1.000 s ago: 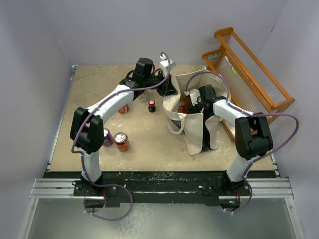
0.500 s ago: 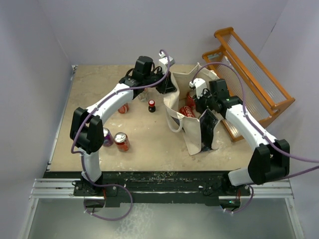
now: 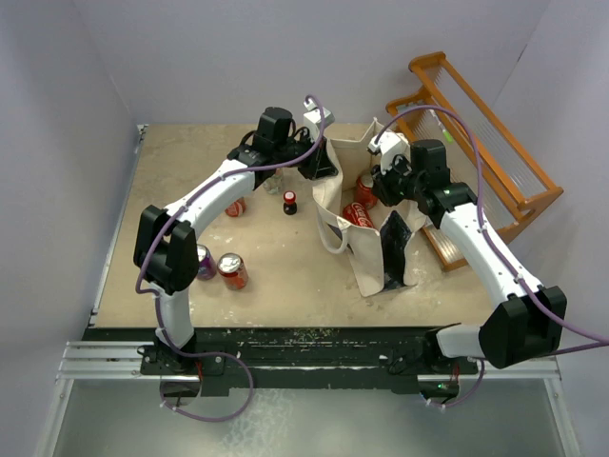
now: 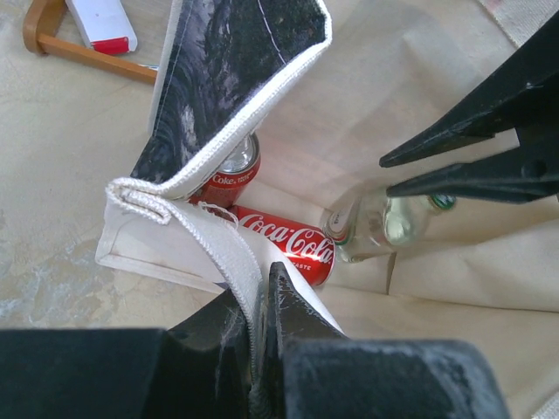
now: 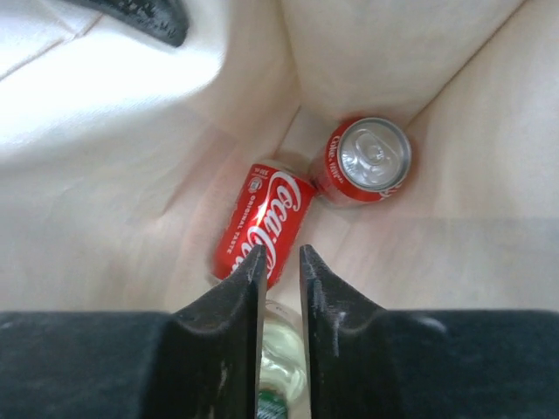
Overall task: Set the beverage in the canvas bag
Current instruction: Adjust the drink in the canvas bag.
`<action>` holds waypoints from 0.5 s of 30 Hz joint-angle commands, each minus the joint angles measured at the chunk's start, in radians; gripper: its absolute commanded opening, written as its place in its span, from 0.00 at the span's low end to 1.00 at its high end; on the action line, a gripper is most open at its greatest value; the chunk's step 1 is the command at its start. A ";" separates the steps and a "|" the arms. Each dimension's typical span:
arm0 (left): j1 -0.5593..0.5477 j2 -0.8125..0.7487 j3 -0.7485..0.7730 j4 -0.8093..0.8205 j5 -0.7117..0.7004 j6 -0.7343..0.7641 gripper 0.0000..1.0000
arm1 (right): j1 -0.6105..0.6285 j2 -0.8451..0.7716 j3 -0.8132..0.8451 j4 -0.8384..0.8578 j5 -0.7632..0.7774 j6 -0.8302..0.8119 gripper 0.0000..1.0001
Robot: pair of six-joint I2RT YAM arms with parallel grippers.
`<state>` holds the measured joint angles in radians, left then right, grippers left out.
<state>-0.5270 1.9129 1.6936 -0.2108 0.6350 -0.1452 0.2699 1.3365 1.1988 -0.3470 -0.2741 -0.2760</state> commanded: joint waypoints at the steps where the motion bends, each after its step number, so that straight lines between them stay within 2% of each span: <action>1: -0.001 -0.024 0.043 0.035 0.014 0.031 0.05 | 0.000 -0.014 0.025 -0.071 -0.099 -0.078 0.30; 4: -0.001 -0.028 0.043 0.034 0.009 0.040 0.07 | 0.000 -0.043 0.022 -0.211 -0.191 -0.148 0.39; 9: -0.004 -0.021 0.058 -0.001 -0.072 0.061 0.06 | 0.000 -0.146 -0.015 -0.448 -0.258 -0.318 0.44; 15: -0.004 -0.009 0.056 -0.014 -0.093 0.037 0.06 | 0.003 -0.237 -0.053 -0.645 -0.230 -0.479 0.46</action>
<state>-0.5335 1.9129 1.7153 -0.2413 0.5949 -0.1272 0.2699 1.1439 1.1603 -0.7776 -0.4740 -0.5911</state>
